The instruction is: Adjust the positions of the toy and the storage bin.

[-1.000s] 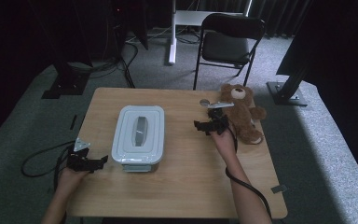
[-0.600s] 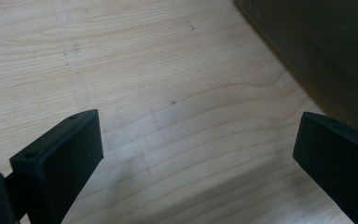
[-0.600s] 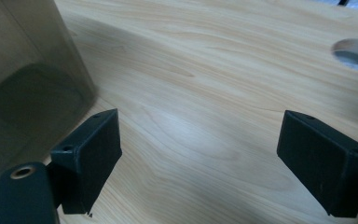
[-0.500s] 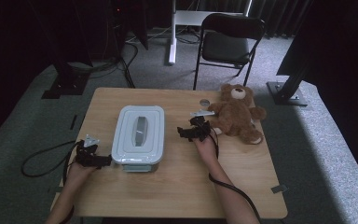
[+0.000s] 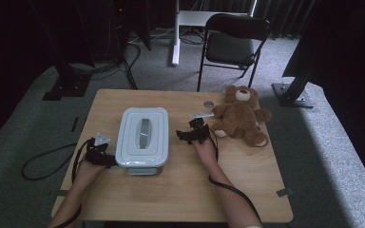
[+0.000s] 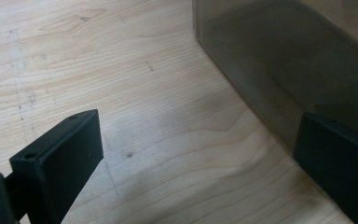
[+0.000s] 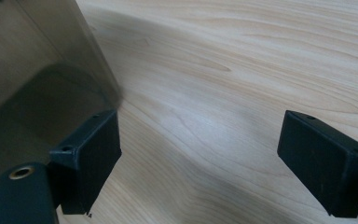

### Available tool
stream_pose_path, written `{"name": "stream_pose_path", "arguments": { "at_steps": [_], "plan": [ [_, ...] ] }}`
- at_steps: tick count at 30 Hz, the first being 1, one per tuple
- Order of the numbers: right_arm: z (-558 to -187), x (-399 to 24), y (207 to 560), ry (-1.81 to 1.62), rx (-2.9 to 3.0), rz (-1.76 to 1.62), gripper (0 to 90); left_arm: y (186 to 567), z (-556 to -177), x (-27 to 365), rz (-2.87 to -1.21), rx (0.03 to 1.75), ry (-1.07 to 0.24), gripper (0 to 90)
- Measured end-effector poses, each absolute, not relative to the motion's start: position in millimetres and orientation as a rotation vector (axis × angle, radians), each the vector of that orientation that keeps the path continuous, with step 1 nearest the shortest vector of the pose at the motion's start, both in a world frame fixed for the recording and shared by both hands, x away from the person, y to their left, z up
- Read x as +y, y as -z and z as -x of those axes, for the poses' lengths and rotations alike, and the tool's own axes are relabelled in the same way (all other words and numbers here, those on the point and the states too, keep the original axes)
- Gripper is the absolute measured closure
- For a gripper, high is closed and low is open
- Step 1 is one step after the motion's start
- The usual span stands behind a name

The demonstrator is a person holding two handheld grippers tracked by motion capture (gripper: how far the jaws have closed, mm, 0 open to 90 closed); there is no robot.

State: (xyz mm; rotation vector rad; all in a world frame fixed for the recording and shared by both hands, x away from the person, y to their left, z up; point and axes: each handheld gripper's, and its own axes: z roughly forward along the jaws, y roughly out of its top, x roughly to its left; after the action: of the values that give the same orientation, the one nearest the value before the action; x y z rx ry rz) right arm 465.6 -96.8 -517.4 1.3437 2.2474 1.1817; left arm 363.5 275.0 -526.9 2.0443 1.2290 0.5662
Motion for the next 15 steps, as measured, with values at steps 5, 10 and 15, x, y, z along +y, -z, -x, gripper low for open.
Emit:
{"name": "stream_pose_path", "arguments": {
  "at_steps": [5, 10, 15],
  "plan": [
    [-469.8, -98.7, 521.3, -1.164, 2.272, -1.350, 12.6, 528.1, -359.2, 267.2, -2.044, 1.220, -0.562, 2.2],
    [-472.6, -97.7, 523.4, -1.162, 2.292, -1.337, 12.6, 527.6, -354.7, 250.8, -2.084, 1.167, -0.552, 2.2],
    [-476.2, -97.2, 524.1, -1.172, 2.309, -1.309, 12.5, 524.7, -354.4, 234.0, -2.115, 1.111, -0.514, 2.1]
  ]
}}
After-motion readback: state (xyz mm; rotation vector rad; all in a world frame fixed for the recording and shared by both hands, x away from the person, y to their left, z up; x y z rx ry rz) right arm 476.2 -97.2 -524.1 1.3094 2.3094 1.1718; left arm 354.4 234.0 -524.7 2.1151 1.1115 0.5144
